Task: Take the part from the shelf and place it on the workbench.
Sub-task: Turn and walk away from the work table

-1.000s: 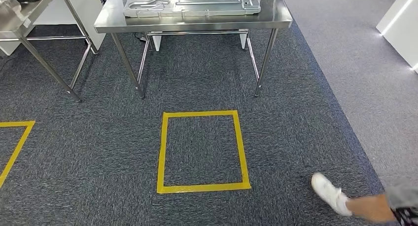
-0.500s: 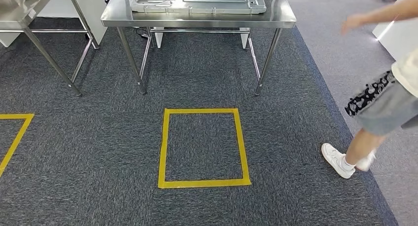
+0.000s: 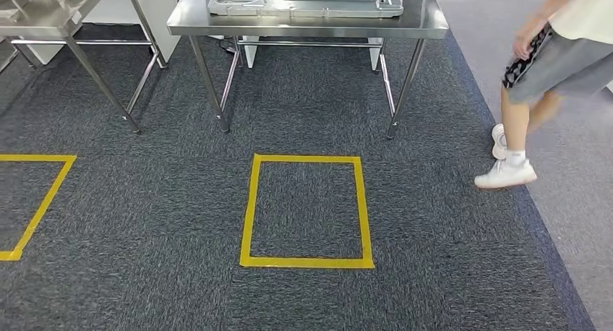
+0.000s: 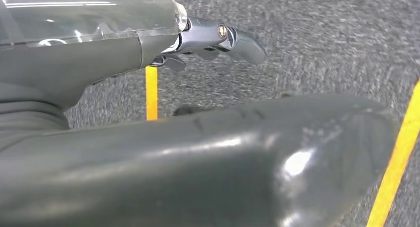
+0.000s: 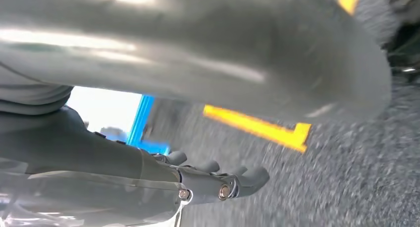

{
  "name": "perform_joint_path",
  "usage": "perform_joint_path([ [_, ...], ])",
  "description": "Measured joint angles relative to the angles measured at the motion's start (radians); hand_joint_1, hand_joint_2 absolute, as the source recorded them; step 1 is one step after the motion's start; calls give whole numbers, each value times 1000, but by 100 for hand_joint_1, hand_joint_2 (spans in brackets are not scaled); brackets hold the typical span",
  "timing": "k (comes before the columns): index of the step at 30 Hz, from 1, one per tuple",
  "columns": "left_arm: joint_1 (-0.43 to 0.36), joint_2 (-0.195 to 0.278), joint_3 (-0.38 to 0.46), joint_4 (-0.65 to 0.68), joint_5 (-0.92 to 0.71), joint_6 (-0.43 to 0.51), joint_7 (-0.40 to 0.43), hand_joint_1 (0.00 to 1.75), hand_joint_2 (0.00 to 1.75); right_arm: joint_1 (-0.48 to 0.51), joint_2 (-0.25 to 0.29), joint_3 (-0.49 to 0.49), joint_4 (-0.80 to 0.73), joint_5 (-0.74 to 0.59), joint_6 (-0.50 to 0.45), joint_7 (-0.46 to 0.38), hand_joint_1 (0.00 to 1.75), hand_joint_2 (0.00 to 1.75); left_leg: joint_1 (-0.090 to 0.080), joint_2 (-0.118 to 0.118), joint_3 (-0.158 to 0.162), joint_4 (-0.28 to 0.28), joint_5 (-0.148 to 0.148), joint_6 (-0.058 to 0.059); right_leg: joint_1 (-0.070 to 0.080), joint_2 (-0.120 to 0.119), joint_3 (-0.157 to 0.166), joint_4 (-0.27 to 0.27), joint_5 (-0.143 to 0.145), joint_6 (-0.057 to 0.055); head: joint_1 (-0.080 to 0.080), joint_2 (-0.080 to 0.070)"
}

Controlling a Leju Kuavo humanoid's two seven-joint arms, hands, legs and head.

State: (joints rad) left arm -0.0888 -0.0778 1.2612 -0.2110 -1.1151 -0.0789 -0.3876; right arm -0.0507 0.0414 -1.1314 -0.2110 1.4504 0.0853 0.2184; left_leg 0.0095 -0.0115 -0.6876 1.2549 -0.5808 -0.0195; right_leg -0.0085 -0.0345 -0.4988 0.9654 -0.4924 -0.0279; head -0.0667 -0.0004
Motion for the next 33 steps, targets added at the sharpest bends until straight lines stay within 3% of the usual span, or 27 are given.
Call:
perform_joint_path([
  [1,1,0,0,0,-1,0,0,0,0,1,0,11,0,6,2,1,0,0,1,2,-6,29,-7,-3,1,-10,-3,2,0,0,0,0],
  [2,3,1,0,0,-1,0,0,0,0,1,0,20,0,10,4,2,0,0,2,5,7,18,4,-4,1,-20,-5,5,0,1,0,0],
  [4,3,2,0,0,-2,0,0,0,0,1,0,36,0,15,9,5,0,0,2,29,86,-112,62,-2,2,-39,-4,10,-3,5,0,0],
  [6,0,3,0,0,-2,0,0,0,0,0,0,48,0,19,13,7,0,0,-4,67,151,-234,96,11,7,-55,-2,16,-8,15,0,0],
  [8,-1,4,0,0,-2,0,0,0,0,-1,-1,63,0,31,18,8,0,0,-10,75,160,-263,97,25,12,-71,-1,19,-10,26,0,0],
  [10,1,4,0,0,-1,0,0,0,0,-5,-3,83,0,46,23,9,0,0,-7,54,157,-267,104,36,10,-76,1,21,-15,37,0,0],
  [12,0,5,0,0,2,-1,0,0,0,-6,-6,102,0,55,27,8,0,0,-3,33,158,-275,113,49,5,-35,-20,75,-55,49,0,0],
  [14,-3,6,0,0,6,-2,0,0,0,-2,-8,113,0,57,24,3,0,0,-2,12,154,-276,118,56,0,16,-82,203,-124,56,0,0],
  [15,-4,6,0,0,9,-2,1,0,0,-1,-9,117,0,54,18,-2,0,0,-3,0,152,-275,119,58,-2,25,-114,268,-149,57,0,0],
  [16,-3,6,0,0,15,-1,6,0,0,1,-10,119,0,48,9,-9,0,0,-5,-12,151,-274,120,58,-3,29,-135,307,-154,58,0,0],
  [17,-2,7,2,0,23,2,14,0,0,2,-11,120,0,40,-2,-17,0,0,-6,-26,150,-272,120,58,-3,31,-139,310,-139,57,0,0],
  [19,0,7,6,0,35,6,30,0,0,3,-13,120,0,19,-24,-30,0,0,-6,-54,150,-268,120,56,-4,48,-94,204,-63,51,0,0],
  [20,0,7,8,0,39,7,35,0,0,3,-15,119,0,12,-33,-35,0,0,-8,-66,149,-265,119,53,-4,74,-64,134,-32,45,0,0],
  [21,-1,7,9,0,41,6,40,0,0,3,-16,117,0,6,-39,-39,0,0,-8,-80,146,-263,120,49,-5,96,-41,78,-10,41,0,0],
  [23,-1,8,10,0,44,6,47,0,0,2,-18,114,0,-6,-51,-43,0,0,-5,-103,137,-261,124,36,-3,117,-26,35,-3,34,0,0],
  [25,3,12,11,0,46,5,57,0,0,-2,-17,106,0,-32,-67,-48,0,0,-2,-118,129,-261,127,22,-3,92,-23,26,2,26,0,0],
  [27,6,17,13,0,49,7,72,0,0,-5,-16,86,0,-80,-90,-59,0,0,-5,-79,108,-221,98,14,-7,62,-18,12,9,13,0,0],
  [29,2,21,16,0,56,19,87,0,0,-5,-15,55,0,-149,-120,-79,0,0,-5,-20,54,-106,32,7,-7,31,-17,7,11,4,0,0],
  [31,0,28,26,0,78,39,98,0,0,-8,-15,6,0,-250,-160,-114,0,0,1,-1,2,11,-14,-1,-5,0,-19,8,9,3,0,0],
  [32,1,33,36,0,97,48,101,0,0,-12,-15,-30,0,-308,-179,-136,0,0,3,3,-1,22,-9,-5,-4,-14,-19,9,8,4,0,0],
  [33,2,40,49,0,120,55,101,0,0,-17,-15,-70,0,-366,-193,-160,0,0,5,8,18,-8,14,-6,-4,-27,-19,11,7,5,0,0],
])
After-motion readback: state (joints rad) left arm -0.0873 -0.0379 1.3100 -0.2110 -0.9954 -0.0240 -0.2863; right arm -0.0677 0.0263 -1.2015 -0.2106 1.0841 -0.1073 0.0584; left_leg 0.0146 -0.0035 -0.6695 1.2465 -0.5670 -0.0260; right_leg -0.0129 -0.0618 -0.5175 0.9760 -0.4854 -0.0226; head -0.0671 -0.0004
